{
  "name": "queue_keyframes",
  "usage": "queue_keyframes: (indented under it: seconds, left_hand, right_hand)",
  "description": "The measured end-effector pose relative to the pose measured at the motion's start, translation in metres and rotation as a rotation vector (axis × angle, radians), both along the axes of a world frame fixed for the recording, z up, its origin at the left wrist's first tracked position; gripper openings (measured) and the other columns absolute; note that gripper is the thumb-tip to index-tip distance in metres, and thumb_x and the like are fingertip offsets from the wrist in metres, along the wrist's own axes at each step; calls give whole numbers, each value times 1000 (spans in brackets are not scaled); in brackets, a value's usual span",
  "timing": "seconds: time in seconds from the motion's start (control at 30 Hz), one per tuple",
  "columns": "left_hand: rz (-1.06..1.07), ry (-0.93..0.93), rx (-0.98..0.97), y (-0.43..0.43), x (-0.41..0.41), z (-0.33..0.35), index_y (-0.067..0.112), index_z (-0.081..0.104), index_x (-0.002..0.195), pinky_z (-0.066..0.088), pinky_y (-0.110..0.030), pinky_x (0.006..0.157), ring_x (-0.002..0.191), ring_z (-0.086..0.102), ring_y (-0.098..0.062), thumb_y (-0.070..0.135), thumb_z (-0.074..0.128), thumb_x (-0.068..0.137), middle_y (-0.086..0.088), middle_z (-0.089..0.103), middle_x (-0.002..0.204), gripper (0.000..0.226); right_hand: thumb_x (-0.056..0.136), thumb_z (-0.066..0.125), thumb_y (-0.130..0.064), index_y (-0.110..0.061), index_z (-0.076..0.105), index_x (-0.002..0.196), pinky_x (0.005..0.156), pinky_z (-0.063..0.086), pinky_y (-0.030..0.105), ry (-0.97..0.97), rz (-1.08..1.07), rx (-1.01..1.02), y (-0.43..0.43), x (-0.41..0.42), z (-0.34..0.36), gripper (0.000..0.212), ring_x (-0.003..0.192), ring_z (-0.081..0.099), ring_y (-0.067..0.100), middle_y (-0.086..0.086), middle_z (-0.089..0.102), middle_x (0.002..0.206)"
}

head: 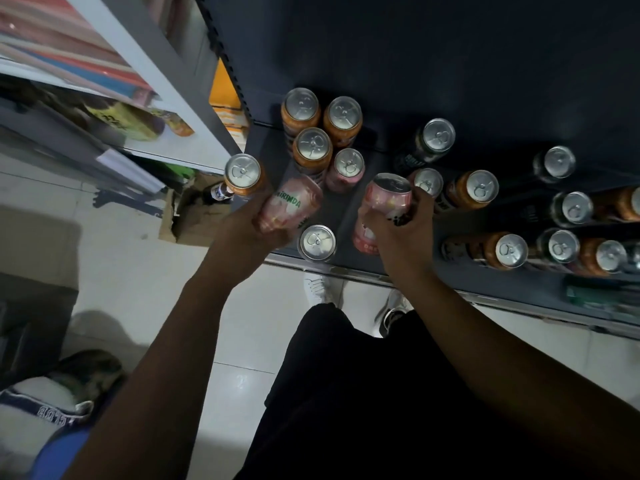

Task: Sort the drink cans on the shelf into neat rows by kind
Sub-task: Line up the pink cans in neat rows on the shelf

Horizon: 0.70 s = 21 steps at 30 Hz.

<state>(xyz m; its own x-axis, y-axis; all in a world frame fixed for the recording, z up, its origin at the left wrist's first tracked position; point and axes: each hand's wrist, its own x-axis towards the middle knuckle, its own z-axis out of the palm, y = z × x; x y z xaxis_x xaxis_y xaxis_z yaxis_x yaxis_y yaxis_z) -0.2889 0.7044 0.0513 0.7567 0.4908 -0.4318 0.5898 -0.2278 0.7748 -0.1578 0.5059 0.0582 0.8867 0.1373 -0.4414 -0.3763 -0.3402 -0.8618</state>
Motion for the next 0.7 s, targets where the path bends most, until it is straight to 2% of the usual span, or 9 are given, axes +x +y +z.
queue_keyframes:
  seconds: [0.07,0.13,0.23,0.3,0.37,0.43,0.5,0.57,0.7]
  left_hand:
    - [86,-41,-64,1,-2,18,30,62,130,55,-25,82,91,68,-1,25,86,79,20,72,99,56]
    - [191,-116,-170,1,1,37,30,66,122,58,-30,79,89,73,-8,19,86,79,14,76,96,49]
    - [310,-239,-450,-8,16,66,31,64,105,59,-30,68,82,71,-14,7,74,89,11,76,87,31]
    - [324,-304,-657,-19,26,78,25,63,109,62,-38,68,88,72,-21,12,67,92,2,75,100,21]
    - [334,-342,-872,-32,36,86,16,62,114,63,-41,73,93,73,-24,18,64,86,-6,74,108,28]
    - [350,-341,-1053,-49,43,94,11,63,116,63,-37,76,96,73,-22,18,67,83,-8,76,108,34]
    - [311,-328,-1182,-67,48,100,7,62,124,62,-38,79,102,72,-25,22,80,73,-11,74,116,56]
    - [249,-343,-1246,-84,52,102,6,62,126,62,-43,80,101,72,-28,29,95,52,-13,73,117,84]
    - [179,-353,-1314,-115,59,113,4,61,127,62,-48,75,100,71,-33,32,96,45,-17,69,120,93]
  right_hand:
    - [75,88,-23,-23,53,128,87,59,33,-14,1,7,0,2,12,64,93,70,3,-13,71,102]
    - [76,88,-21,-21,54,125,82,59,31,-34,8,15,0,5,25,60,91,70,3,-11,69,102]
    - [78,87,-19,-20,52,126,76,57,21,-50,-26,63,0,9,47,59,86,67,-5,-9,66,104]
    - [82,84,-20,-20,53,127,75,57,22,-21,-71,125,-3,11,62,55,84,68,-4,-8,67,104]
    - [86,80,-24,-22,56,123,82,60,31,28,-113,194,-8,13,77,44,90,71,5,-6,69,104]
    - [90,76,-30,-26,58,120,86,61,37,81,-138,247,-17,17,91,34,94,72,10,-5,71,107]
    - [91,73,-38,-26,59,122,91,60,43,126,-133,265,-28,21,102,35,101,72,15,-2,72,114]
    - [92,72,-42,-22,62,123,94,59,49,142,-93,308,-40,25,112,39,105,73,20,2,74,116]
    - [89,76,-42,-16,62,128,93,58,55,170,-57,388,-77,31,126,49,107,73,28,9,75,117]
